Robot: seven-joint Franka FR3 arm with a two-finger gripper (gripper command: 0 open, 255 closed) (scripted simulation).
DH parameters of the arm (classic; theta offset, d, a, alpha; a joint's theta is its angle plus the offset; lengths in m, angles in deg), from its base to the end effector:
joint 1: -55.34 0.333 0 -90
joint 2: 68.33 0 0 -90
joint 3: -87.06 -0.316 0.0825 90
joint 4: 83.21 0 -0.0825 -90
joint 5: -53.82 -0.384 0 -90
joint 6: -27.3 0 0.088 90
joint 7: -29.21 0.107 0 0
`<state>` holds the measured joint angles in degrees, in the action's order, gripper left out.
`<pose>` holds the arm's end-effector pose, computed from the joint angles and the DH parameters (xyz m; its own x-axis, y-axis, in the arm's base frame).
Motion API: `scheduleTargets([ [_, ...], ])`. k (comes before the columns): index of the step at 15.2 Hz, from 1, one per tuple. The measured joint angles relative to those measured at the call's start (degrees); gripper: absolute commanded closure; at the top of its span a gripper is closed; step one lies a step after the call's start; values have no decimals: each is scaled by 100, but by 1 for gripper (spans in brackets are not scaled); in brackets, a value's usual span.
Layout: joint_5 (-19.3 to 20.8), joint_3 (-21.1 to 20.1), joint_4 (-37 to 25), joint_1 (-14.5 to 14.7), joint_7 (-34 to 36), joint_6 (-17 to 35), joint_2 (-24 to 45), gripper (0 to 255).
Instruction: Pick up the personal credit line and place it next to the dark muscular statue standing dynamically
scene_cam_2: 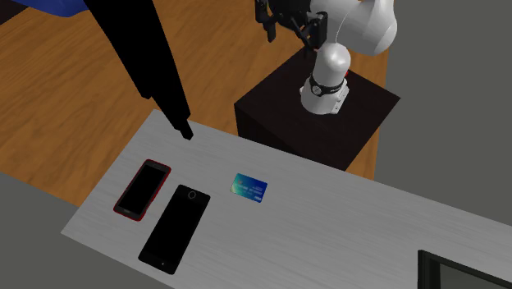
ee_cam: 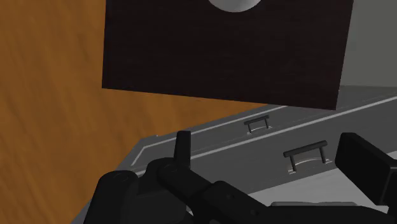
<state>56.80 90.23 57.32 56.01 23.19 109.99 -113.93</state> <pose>0.2846 -0.0219 0.5385 0.9738 0.0804 -0.2128 0.0800 -0.9967 -0.0101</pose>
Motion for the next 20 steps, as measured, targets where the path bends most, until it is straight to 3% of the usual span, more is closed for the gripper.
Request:
scheduleTargets([
  [3, -144, -176, 122, -48, 388, 232, 42, 0],
  [9, -699, -998, 427, -290, 2267, 1433, 558, 0],
  [13, -883, -1543, 314, -522, 3564, 2251, 1220, 0],
  [20, -610, -2338, -122, -1120, 5876, 3591, 2601, 0],
])
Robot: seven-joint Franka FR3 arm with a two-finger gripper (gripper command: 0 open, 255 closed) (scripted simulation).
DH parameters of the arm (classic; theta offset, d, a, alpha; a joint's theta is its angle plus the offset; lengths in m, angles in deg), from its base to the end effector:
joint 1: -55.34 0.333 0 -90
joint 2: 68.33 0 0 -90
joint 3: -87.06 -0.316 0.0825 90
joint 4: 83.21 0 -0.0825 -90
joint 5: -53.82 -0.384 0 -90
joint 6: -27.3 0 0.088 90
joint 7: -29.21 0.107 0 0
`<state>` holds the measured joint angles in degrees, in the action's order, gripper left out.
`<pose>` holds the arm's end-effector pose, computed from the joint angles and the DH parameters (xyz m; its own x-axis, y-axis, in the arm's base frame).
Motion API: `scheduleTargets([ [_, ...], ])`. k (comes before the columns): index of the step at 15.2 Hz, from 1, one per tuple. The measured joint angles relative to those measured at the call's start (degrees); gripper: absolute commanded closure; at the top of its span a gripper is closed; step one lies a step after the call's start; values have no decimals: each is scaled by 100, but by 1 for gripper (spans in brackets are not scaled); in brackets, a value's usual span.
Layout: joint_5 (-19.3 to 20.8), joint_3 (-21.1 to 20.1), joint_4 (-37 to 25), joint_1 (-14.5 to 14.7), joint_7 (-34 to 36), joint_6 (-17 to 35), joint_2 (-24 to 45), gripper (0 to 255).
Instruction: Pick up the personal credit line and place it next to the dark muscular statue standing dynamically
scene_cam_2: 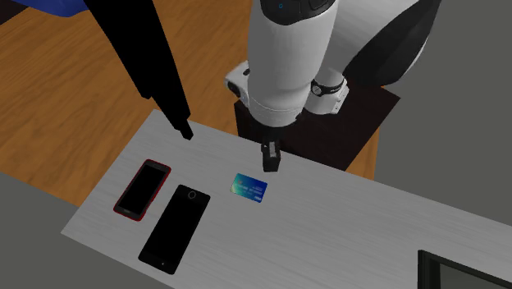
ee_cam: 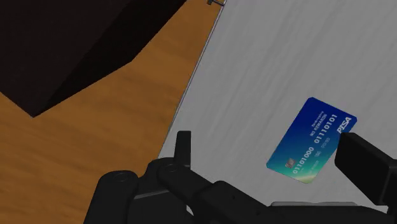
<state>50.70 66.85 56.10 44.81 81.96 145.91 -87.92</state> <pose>0.4271 0.0779 0.4216 0.6973 -0.7160 0.0332 -0.7163 -0.6942 0.0708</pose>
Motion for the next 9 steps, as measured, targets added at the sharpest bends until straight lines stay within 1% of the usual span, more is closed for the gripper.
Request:
scheduleTargets([
  [2, 229, -207, -202, -179, 741, 319, 450, 0],
  [4, 549, -358, -458, -360, 1498, 588, 941, 0],
  [7, 1070, -461, -857, -557, 2604, 799, 1540, 0],
  [9, 1272, -464, -929, -599, 2953, 950, 1776, 0],
])
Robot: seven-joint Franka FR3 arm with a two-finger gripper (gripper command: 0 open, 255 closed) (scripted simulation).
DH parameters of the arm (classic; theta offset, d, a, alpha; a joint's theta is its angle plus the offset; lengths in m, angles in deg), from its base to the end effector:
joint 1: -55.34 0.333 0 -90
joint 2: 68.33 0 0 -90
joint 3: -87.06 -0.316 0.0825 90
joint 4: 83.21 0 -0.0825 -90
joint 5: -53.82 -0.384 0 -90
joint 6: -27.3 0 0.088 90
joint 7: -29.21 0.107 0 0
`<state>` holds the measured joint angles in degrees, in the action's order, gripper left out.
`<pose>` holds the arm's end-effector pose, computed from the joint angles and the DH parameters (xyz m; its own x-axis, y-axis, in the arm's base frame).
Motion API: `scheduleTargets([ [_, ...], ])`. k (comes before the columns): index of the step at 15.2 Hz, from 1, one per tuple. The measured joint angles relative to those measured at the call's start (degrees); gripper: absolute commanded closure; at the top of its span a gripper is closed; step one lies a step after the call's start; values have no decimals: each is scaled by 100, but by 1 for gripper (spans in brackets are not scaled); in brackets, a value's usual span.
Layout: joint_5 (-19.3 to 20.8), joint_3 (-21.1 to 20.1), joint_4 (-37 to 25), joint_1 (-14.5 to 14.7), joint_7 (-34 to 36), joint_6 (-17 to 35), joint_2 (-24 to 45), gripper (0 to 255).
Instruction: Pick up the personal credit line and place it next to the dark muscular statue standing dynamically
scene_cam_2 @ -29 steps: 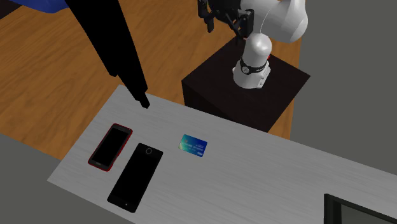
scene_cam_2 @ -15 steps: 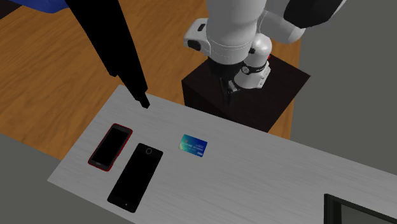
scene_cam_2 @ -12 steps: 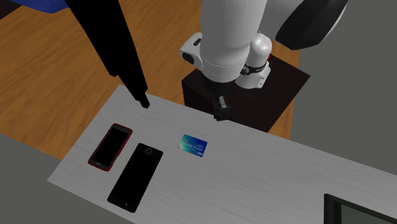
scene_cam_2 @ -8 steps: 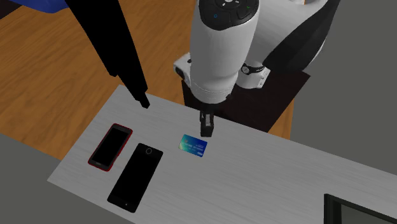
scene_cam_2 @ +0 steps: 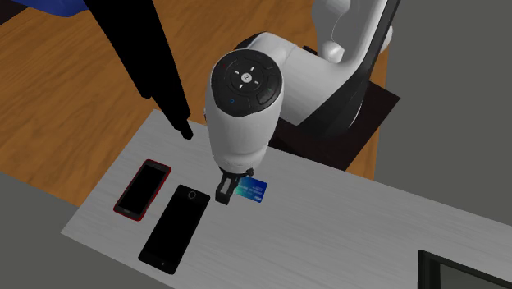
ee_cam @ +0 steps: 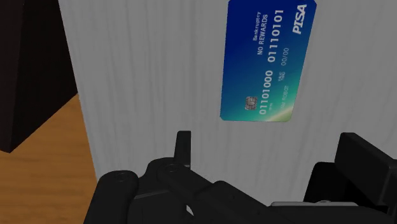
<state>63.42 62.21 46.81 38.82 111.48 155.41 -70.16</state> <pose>0.5087 0.0698 0.3707 0.3729 -0.9171 0.1410 -0.9276 -0.3723 0.0318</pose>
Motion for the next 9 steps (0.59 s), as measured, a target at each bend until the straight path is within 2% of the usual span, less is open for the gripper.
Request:
scheduleTargets([
  [9, 322, 27, 114, -29, 305, 466, 400, 0],
])
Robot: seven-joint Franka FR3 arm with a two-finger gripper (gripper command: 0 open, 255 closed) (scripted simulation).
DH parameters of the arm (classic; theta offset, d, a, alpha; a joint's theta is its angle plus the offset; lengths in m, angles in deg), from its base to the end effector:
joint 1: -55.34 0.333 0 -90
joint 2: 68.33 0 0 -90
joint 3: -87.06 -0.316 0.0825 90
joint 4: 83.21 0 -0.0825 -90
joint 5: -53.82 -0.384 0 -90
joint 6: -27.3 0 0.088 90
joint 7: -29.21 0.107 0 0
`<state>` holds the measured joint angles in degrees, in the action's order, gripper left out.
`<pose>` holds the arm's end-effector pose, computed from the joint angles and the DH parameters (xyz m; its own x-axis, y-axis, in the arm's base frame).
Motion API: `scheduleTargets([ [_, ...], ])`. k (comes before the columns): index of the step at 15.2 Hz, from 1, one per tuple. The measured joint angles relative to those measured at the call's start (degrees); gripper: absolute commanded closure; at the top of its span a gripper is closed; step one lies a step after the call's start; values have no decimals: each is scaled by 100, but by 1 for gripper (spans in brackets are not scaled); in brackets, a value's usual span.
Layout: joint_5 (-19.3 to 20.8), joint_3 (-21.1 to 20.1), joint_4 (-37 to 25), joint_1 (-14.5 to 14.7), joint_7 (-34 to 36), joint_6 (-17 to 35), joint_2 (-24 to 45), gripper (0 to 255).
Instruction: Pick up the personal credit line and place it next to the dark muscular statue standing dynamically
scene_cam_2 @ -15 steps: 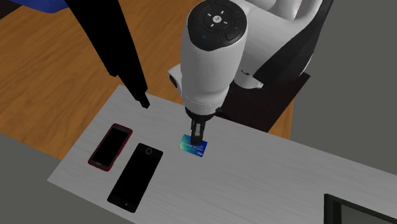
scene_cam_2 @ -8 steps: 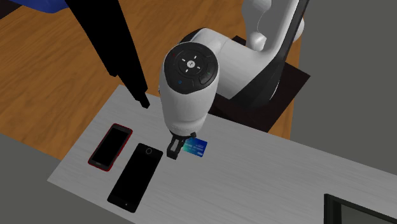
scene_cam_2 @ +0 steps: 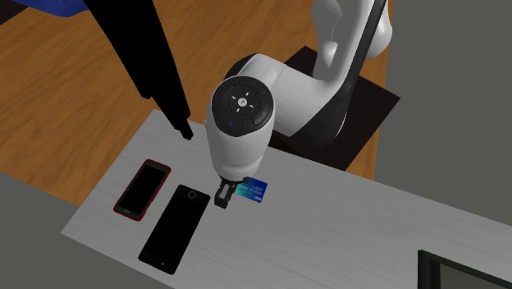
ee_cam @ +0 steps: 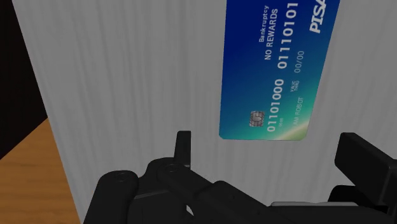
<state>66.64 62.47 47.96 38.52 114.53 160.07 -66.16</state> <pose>0.5134 0.0656 0.3363 0.3595 -0.9218 0.1447 -0.9328 -0.3593 0.0284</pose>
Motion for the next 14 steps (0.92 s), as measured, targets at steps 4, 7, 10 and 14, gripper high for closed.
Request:
scheduleTargets([
  [4, 3, 1, 3, -1, 1, 6, 3, 0],
  [7, 3, -2, -10, 1, 2, 24, -5, 255],
  [10, 2, -2, -8, 1, 3, 19, -9, 255],
  [14, 0, -2, -7, 2, 7, 10, -11, 255],
])
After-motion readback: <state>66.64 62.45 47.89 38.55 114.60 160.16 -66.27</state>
